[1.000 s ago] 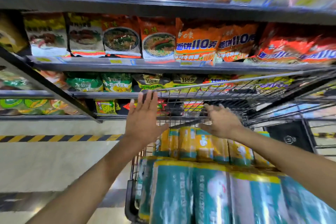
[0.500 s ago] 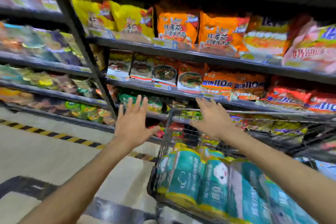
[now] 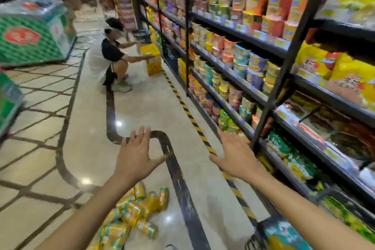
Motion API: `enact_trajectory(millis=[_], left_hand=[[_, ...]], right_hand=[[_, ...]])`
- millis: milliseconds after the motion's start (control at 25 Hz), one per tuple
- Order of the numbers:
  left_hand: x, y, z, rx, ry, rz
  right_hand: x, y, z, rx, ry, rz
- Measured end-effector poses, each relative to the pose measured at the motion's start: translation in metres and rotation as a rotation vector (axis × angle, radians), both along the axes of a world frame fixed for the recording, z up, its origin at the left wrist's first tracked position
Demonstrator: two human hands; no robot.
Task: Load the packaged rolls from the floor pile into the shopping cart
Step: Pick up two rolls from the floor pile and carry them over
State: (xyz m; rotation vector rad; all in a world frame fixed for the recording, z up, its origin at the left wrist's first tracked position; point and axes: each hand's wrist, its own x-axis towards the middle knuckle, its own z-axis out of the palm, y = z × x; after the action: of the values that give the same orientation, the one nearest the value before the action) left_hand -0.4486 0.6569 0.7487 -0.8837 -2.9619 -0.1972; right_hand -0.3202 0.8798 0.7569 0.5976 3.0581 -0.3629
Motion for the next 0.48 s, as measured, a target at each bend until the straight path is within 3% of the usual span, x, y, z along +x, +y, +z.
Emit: enact_trajectory(millis=[200,480], left_hand=[[-0.042,-0.072,-0.041,-0.028,-0.123,0.232],[-0.164,-0.068,-0.117,-0.025,-0.187,0.255]], right_hand=[[-0.096,-0.059,-0.037,-0.082,-0.103,0.199],[-0.244,-0.076,-0.116,-0.077,-0.24,0.227]])
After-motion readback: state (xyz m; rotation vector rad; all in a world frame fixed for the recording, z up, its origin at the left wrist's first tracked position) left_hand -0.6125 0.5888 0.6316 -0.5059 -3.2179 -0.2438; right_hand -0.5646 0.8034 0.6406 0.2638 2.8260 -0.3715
